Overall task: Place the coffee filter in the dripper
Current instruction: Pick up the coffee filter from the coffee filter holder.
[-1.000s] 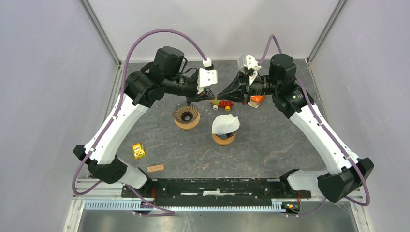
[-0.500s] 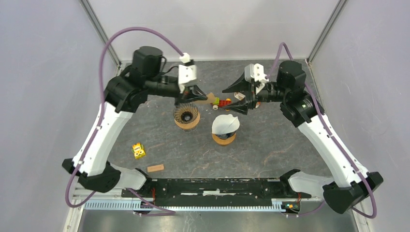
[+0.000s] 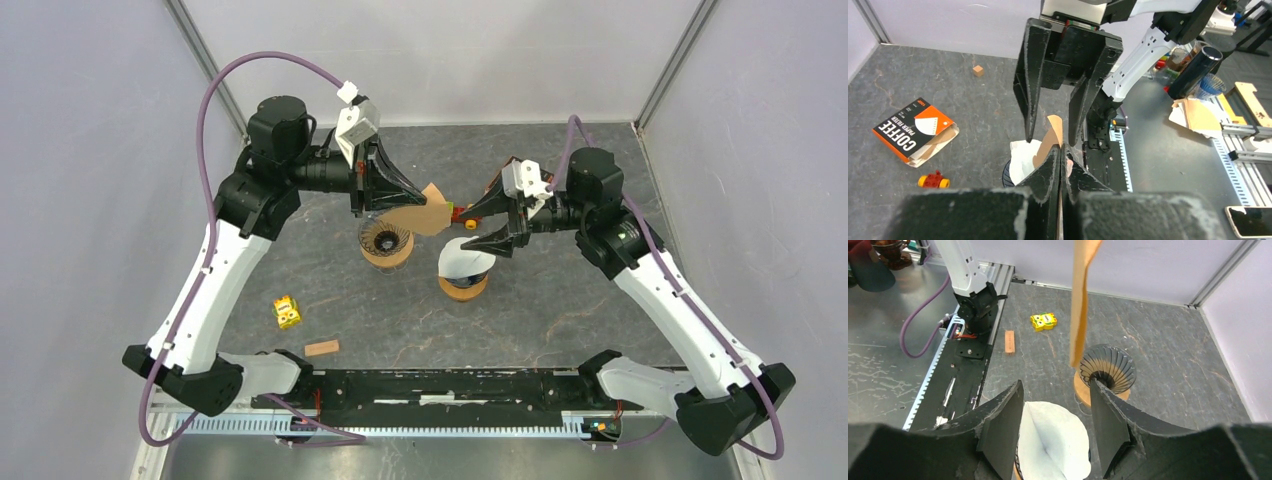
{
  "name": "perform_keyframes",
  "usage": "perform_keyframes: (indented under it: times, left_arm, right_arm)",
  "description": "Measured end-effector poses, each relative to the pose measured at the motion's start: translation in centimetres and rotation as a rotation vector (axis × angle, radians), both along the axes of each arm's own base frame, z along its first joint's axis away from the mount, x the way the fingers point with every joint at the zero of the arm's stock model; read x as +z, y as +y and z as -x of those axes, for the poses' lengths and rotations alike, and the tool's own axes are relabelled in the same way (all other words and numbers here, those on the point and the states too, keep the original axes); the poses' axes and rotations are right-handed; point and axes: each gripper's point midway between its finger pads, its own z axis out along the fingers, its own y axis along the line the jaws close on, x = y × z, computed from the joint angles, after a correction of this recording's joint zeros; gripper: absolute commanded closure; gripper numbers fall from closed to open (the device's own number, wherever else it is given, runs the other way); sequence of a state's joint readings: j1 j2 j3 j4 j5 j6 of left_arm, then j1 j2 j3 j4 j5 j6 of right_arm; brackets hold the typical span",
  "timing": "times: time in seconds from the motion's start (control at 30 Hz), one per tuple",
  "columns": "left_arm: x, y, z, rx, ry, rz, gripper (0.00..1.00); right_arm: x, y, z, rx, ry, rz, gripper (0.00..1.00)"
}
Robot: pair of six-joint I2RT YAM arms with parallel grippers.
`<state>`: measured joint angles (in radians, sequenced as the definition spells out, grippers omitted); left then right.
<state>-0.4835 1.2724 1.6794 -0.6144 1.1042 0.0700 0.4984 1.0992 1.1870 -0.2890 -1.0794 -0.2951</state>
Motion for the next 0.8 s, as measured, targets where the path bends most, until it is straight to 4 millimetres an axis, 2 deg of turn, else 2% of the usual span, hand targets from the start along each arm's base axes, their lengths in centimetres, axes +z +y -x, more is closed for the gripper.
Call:
perform_keyframes:
  times: [0.2, 0.5, 0.8]
  left_arm:
    - [0.4, -0.2, -0.2, -0.007, 0.054, 0.029, 0.98]
    - [1.0, -0.3, 0.2, -0.031, 0.065, 0.048, 0.98]
    - [0.8, -0.3, 0.2, -0.036, 0.068, 0.048, 0.98]
  right_arm:
    - [0.3, 0.7, 0.4, 0.034, 0.003, -0.017, 0.47]
    - [-1.0, 1.4, -1.3, -0.006, 0.041, 0.007, 0.5]
    - [-1.0, 1.4, -1.5, -0.014, 0.03, 0.007, 0.58]
